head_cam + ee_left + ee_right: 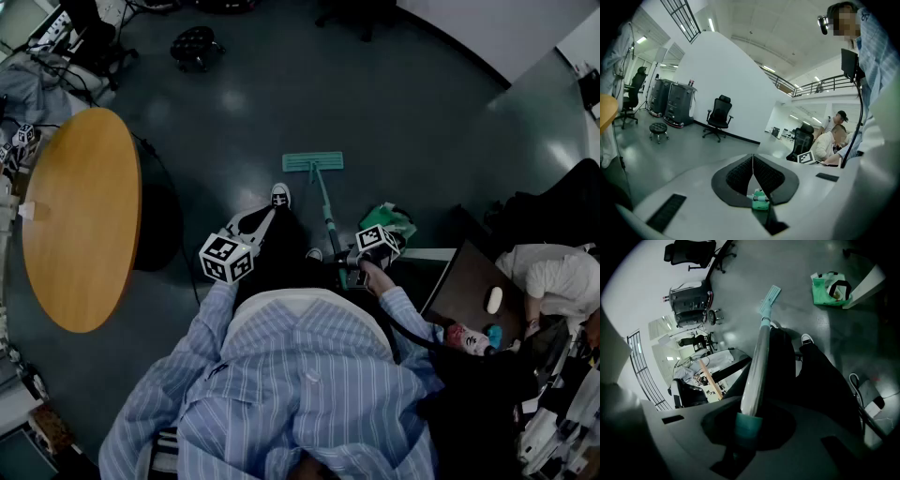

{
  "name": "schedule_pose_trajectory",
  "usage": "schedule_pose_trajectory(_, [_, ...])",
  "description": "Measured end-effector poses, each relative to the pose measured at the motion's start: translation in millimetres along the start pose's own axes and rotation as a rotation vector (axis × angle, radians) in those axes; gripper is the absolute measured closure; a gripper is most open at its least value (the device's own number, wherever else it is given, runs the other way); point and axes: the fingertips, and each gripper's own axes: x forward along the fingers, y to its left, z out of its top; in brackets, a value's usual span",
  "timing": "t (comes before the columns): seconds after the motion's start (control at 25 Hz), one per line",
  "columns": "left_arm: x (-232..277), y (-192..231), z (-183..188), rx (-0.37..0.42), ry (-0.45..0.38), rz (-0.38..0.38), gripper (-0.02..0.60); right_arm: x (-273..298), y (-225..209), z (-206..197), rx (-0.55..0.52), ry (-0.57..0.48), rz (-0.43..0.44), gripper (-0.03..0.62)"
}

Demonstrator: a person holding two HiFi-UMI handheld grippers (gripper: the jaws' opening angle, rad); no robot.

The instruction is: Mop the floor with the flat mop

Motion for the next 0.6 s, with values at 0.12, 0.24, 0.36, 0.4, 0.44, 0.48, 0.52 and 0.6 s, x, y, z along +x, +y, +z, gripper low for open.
schedule_pose_trajectory(0.12, [9,2,-1,-0.004,0.000,0.004,0.574,-4,-5,11,-0.007,-0.004,0.003,0.553])
schedule_pose_trajectory(0.24, [13,4,1,-0.005,-0.002,0.007,0.574,-6,-4,15,-0.008,-0.006,0.003,0.552])
schedule_pose_trajectory(0.36, [13,3,1,-0.003,0.001,0.002,0.574,-6,-2,12,0.000,-0.009,0.000,0.553])
schedule_pose_trajectory(0.4, [13,3,0,-0.001,0.003,-0.002,0.574,-5,-2,12,0.000,-0.010,0.000,0.553])
schedule_pose_trajectory(0.44, [12,2,-1,0.001,0.005,-0.005,0.574,-4,-2,11,-0.001,-0.010,0.001,0.551])
schedule_pose_trajectory(0.48, [12,1,-1,0.003,0.008,-0.008,0.574,-4,-2,11,-0.002,-0.011,0.003,0.551])
schedule_pose_trajectory(0.52, [13,1,-2,0.006,0.010,-0.011,0.574,-4,-3,12,-0.001,-0.012,0.006,0.553])
schedule_pose_trajectory(0.6, [14,0,-3,0.010,0.012,-0.014,0.574,-4,-4,13,0.004,-0.015,0.012,0.553])
